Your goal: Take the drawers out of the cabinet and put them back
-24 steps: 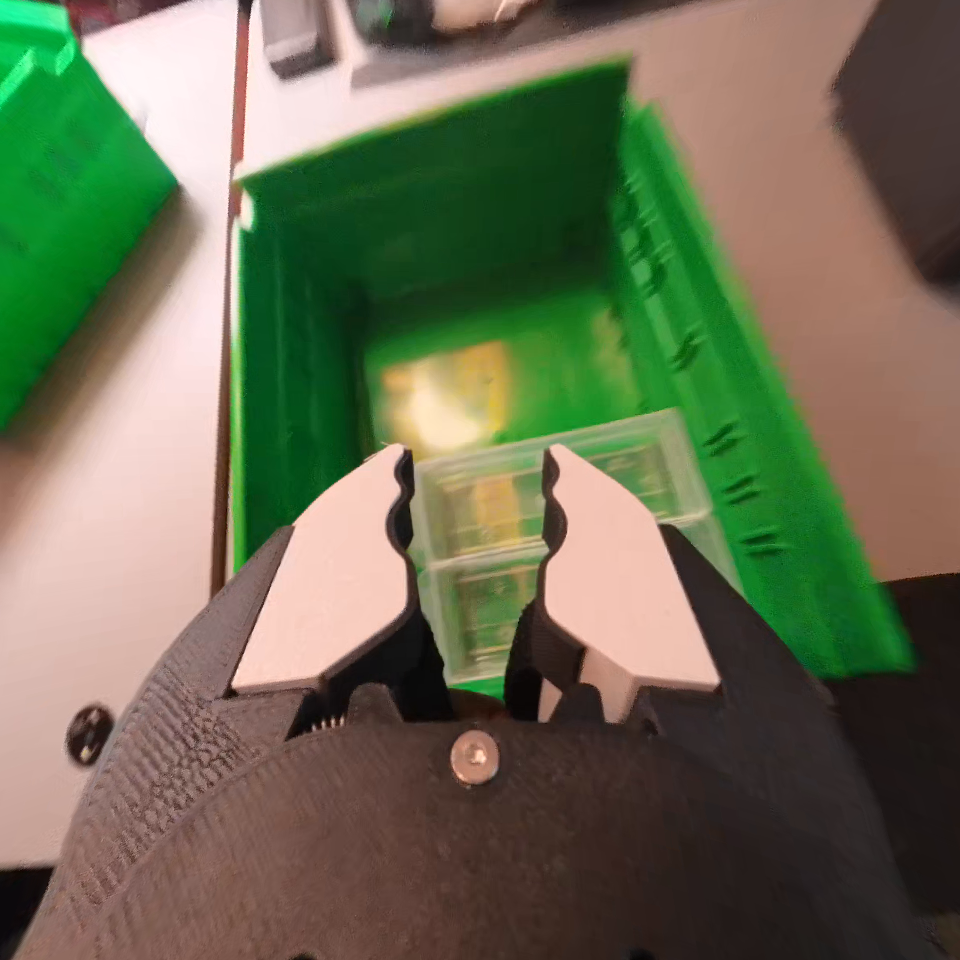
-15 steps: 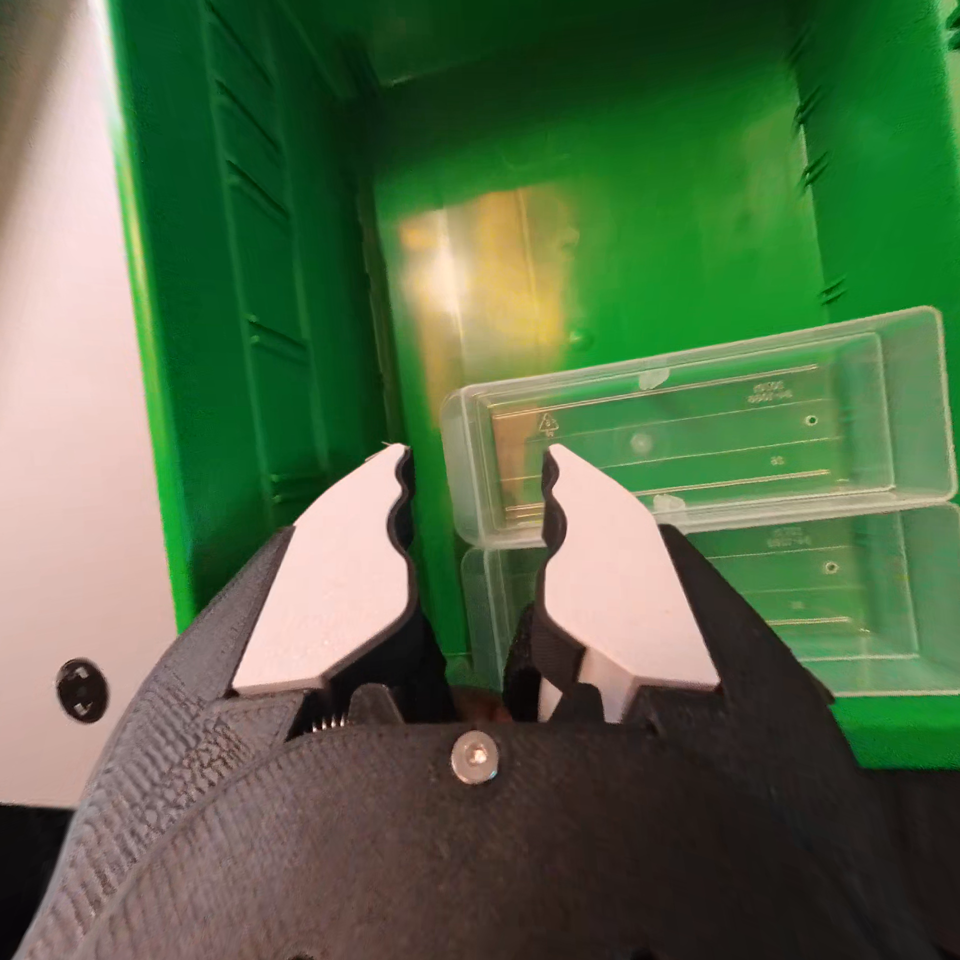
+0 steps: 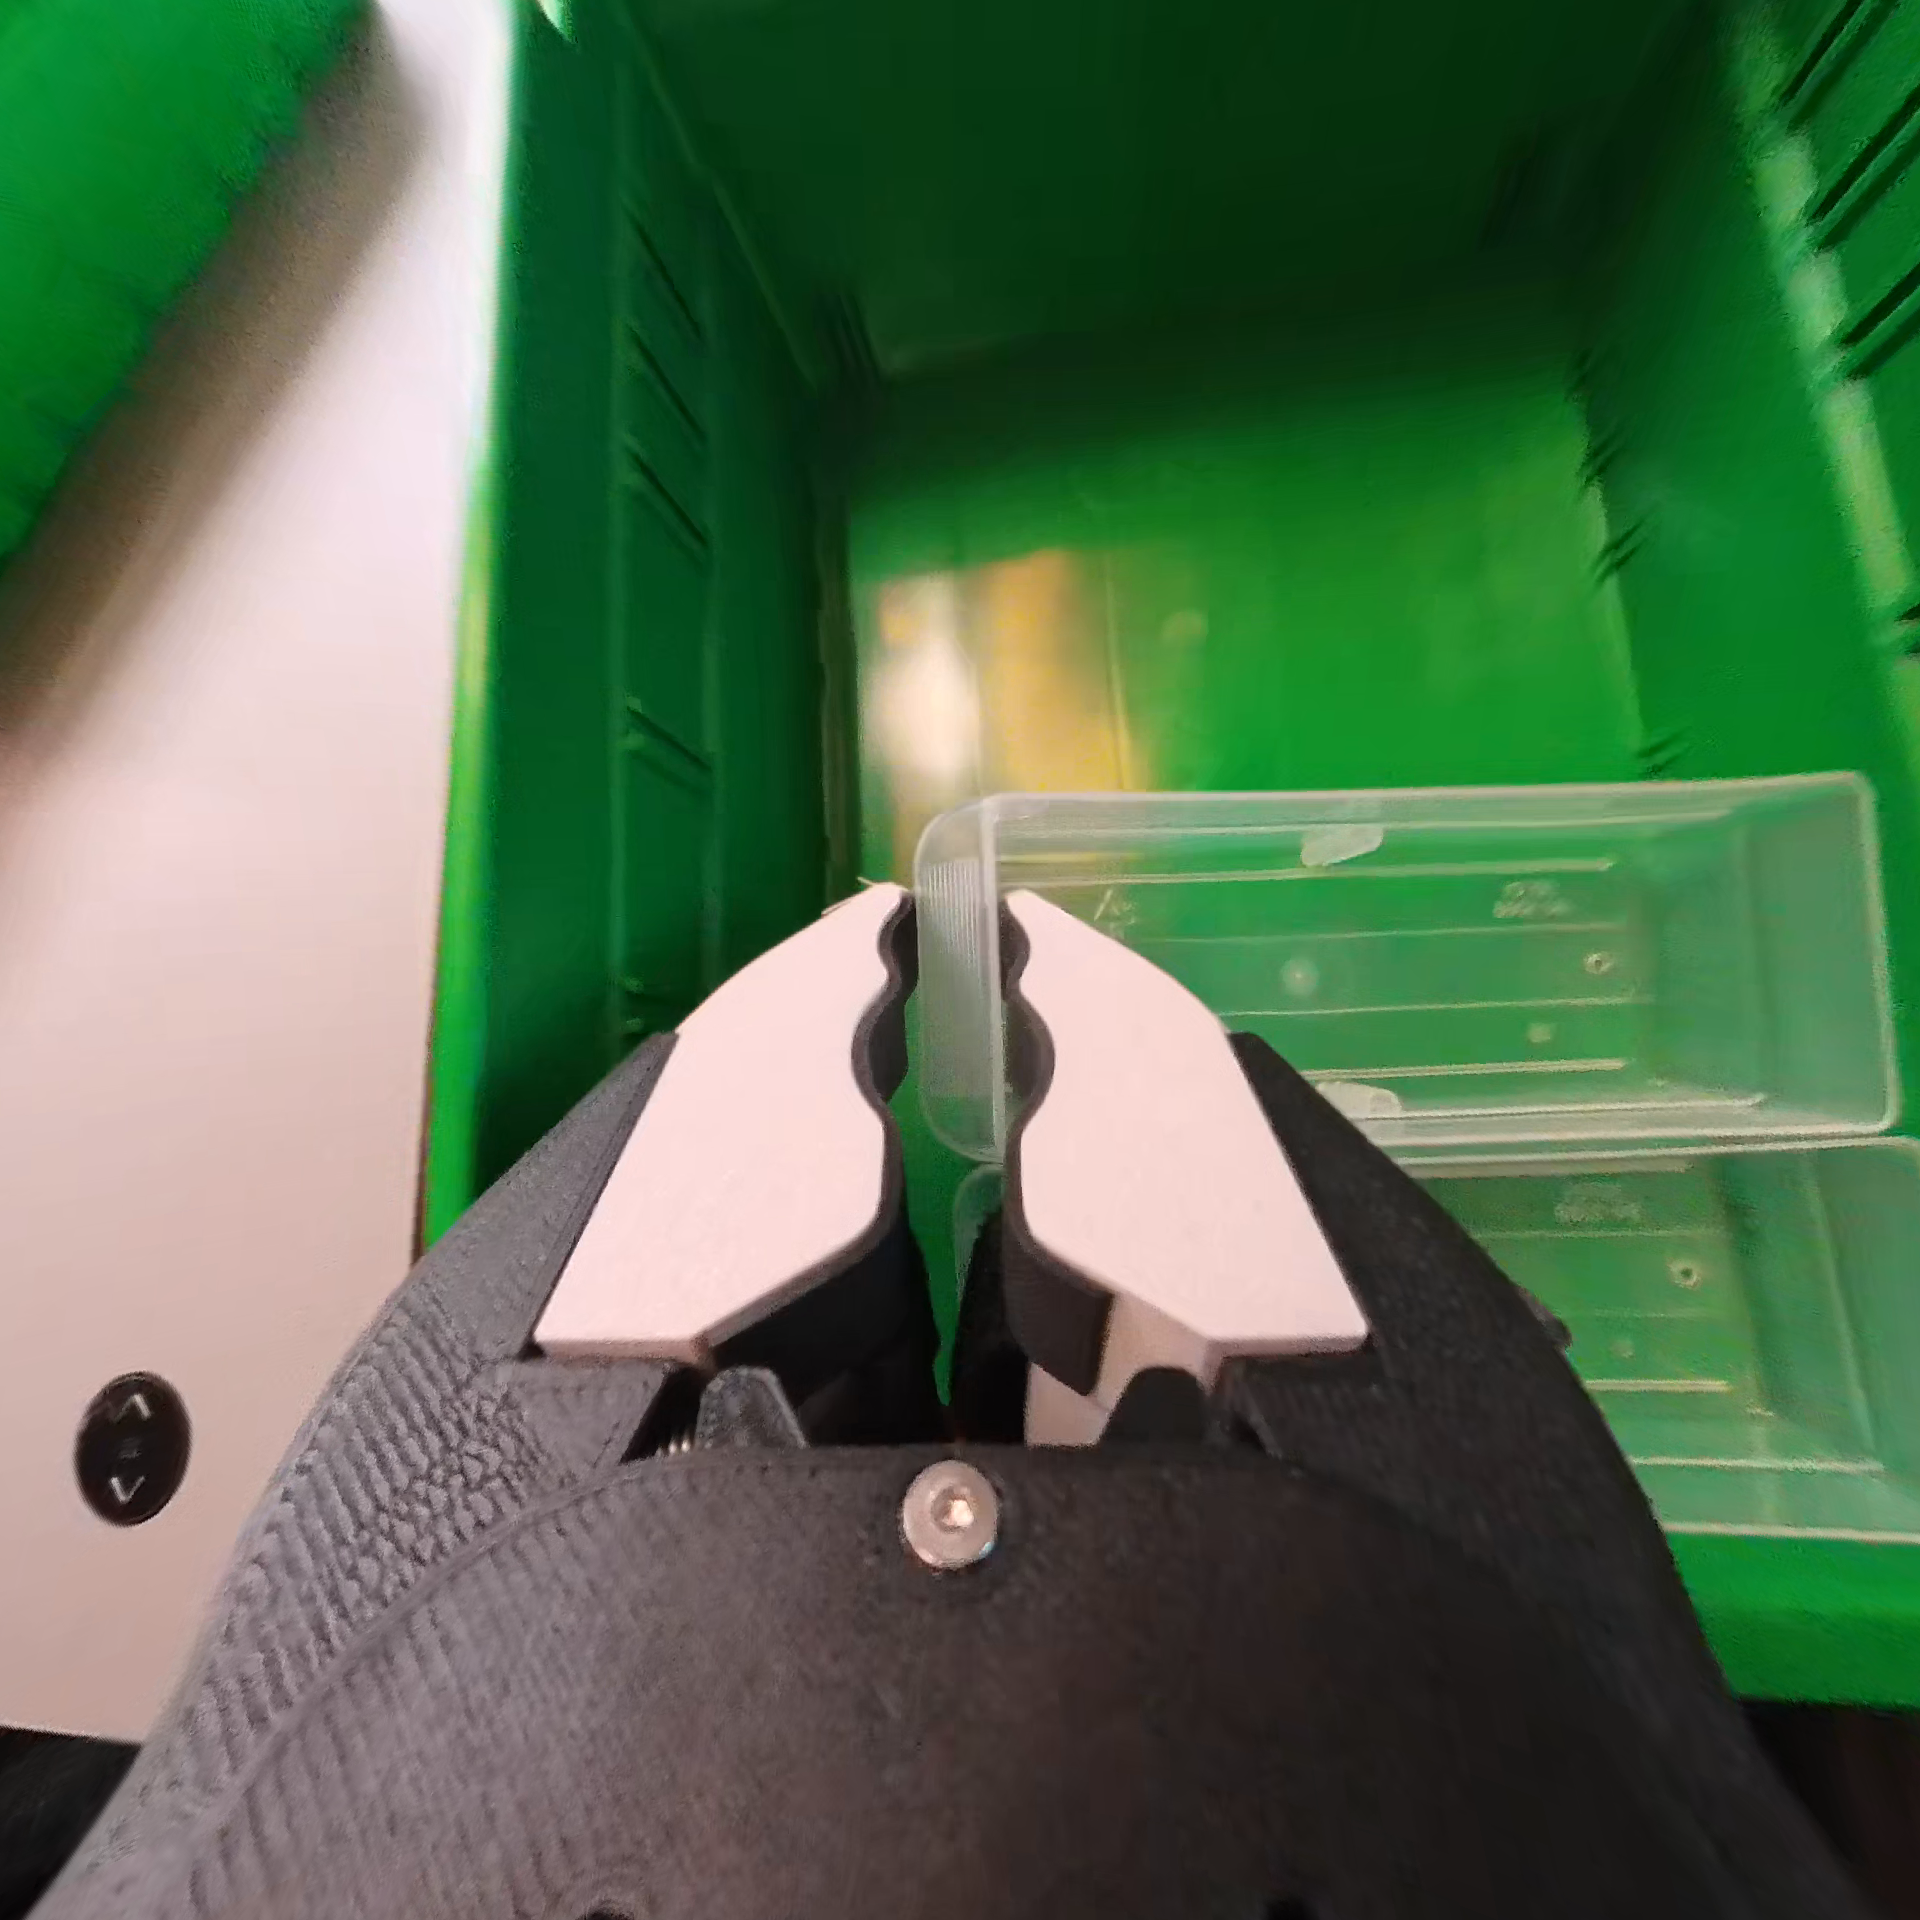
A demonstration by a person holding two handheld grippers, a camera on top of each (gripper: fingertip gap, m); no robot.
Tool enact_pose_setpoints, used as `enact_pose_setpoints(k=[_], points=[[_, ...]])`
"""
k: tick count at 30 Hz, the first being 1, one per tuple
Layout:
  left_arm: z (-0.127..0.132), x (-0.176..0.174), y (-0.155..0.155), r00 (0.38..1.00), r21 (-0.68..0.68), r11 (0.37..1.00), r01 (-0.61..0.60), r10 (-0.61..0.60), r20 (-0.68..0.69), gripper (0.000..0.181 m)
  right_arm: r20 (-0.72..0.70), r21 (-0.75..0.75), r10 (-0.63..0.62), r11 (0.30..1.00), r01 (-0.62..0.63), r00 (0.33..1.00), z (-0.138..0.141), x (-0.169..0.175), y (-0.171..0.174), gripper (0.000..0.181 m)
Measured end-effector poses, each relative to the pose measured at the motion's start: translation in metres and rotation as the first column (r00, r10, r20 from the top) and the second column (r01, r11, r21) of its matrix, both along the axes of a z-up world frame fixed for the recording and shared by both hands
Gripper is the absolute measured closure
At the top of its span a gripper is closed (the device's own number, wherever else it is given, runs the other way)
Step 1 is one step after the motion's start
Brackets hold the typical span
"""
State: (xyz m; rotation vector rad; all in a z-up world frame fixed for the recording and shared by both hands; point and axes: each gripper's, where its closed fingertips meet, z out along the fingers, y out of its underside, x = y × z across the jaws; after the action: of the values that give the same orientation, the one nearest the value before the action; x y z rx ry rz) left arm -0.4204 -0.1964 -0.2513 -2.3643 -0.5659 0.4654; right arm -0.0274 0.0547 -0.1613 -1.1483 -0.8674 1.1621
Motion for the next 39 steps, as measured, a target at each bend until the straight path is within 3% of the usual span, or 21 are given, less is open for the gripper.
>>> enact_pose_setpoints(k=[1,4,6,9,12,15,17,21,24,27,31,33,35,37,39], points=[[0.012,0.000,0.000,0.999,0.052,0.999,-0.004,0.006,-0.032,0.167,0.002,0.006,0.002,1.000,-0.002,1.000,0.000,0.000,-0.001,0.162],[0.057,0.003,0.001,0.992,0.254,0.967,-0.011,0.043,-0.120,0.167,0.011,0.024,0.001,1.000,-0.001,1.000,-0.001,-0.001,-0.003,0.162],[0.092,0.010,0.001,0.981,0.429,0.903,-0.001,0.084,-0.174,0.168,0.015,0.038,0.003,0.999,-0.004,1.000,-0.001,-0.002,-0.004,0.161],[0.140,0.043,0.008,0.982,0.690,0.720,0.071,0.069,-0.174,0.168,0.016,0.090,0.018,0.996,-0.019,1.000,0.001,-0.003,-0.012,0.155],[0.161,0.100,0.027,0.991,0.839,0.527,0.135,-0.086,-0.106,0.168,0.017,0.243,0.048,0.969,-0.051,0.999,0.005,-0.006,-0.031,0.130],[0.159,0.156,0.053,0.972,0.890,0.430,0.150,-0.230,-0.053,0.168,0.049,0.419,0.066,0.904,-0.081,0.997,0.003,-0.011,-0.056,0.100],[0.151,0.197,0.077,0.937,0.913,0.381,0.150,-0.348,-0.009,0.168,0.068,0.482,0.116,0.866,-0.135,0.991,0.000,-0.014,-0.074,0.090],[0.131,0.285,0.134,0.782,0.938,0.329,0.112,-0.612,0.121,0.168,0.069,0.481,0.249,0.840,-0.251,0.966,0.000,-0.012,-0.099,0.078],[0.110,0.339,0.164,0.648,0.919,0.372,0.130,-0.733,0.205,0.168,0.019,0.478,0.298,0.836,-0.270,0.954,0.009,-0.005,-0.105,0.077],[0.095,0.375,0.174,0.544,0.903,0.403,0.152,-0.797,0.264,0.168,-0.034,0.466,0.312,0.845,-0.261,0.950,0.019,0.001,-0.104,0.078],[0.085,0.392,0.178,0.486,0.890,0.424,0.167,-0.821,0.300,0.167,-0.084,0.486,0.368,0.826,-0.284,0.926,0.027,0.012,-0.111,0.111],[0.088,0.395,0.177,0.466,0.900,0.407,0.158,-0.834,0.296,0.167,-0.099,0.482,0.383,0.826,-0.292,0.919,0.029,0.014,-0.111,0.115],[0.102,0.397,0.172,0.433,0.941,0.309,0.137,-0.873,0.224,0.160,-0.142,0.437,0.419,0.839,-0.323,0.897,0.035,0.019,-0.109,0.116],[0.121,0.399,0.163,0.403,0.980,0.171,0.098,-0.908,0.118,0.127,-0.238,0.314,0.491,0.855,-0.412,0.838,0.047,0.028,-0.102,0.116],[0.132,0.402,0.157,0.426,0.992,0.062,0.110,-0.905,0.010,0.105,-0.374,0.160,0.513,0.856,-0.491,0.773,0.059,0.037,-0.085,0.117]])
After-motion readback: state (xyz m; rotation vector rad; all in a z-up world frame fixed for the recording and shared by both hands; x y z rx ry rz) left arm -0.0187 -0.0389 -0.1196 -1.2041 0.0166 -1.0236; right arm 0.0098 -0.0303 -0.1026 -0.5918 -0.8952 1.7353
